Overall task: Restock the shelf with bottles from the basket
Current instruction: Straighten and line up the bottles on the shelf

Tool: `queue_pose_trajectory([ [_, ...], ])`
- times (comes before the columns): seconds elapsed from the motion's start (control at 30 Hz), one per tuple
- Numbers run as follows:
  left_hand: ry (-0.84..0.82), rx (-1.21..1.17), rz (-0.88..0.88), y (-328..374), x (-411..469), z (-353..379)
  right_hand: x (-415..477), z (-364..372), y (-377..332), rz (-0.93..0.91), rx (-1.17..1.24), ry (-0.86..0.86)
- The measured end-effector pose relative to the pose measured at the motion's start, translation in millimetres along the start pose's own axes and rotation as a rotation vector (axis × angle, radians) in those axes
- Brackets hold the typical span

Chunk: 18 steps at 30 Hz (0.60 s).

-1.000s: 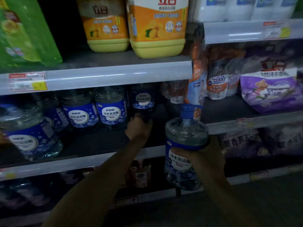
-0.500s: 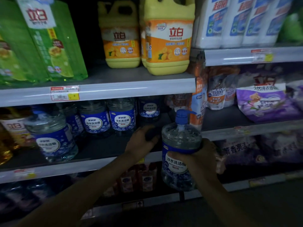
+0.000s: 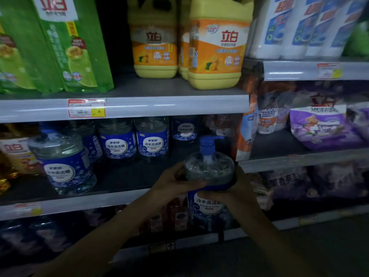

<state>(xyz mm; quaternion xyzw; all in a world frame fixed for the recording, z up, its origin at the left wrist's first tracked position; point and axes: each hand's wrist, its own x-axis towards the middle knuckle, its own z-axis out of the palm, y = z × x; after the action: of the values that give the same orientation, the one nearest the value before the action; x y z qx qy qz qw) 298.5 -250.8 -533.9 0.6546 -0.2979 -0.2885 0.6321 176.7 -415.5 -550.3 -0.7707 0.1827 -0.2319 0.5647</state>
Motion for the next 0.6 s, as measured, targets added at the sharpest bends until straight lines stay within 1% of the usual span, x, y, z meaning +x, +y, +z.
queue_pose_trajectory([
  [0.13,0.062,0.071,0.083,-7,1,-8,5,12,-2,0.009,-0.028,-0.025],
  [0.27,0.154,0.162,0.195,-1,1,-12,11,17,-7,-0.095,-0.103,0.003],
  [0.43,0.200,0.147,0.309,14,10,-14,26,19,-14,-0.277,-0.179,0.114],
  [0.5,0.217,0.167,0.340,17,16,-15,34,21,-13,-0.311,-0.193,0.127],
  [0.6,0.230,0.176,0.353,15,27,-19,50,27,-11,-0.311,-0.197,0.130],
])
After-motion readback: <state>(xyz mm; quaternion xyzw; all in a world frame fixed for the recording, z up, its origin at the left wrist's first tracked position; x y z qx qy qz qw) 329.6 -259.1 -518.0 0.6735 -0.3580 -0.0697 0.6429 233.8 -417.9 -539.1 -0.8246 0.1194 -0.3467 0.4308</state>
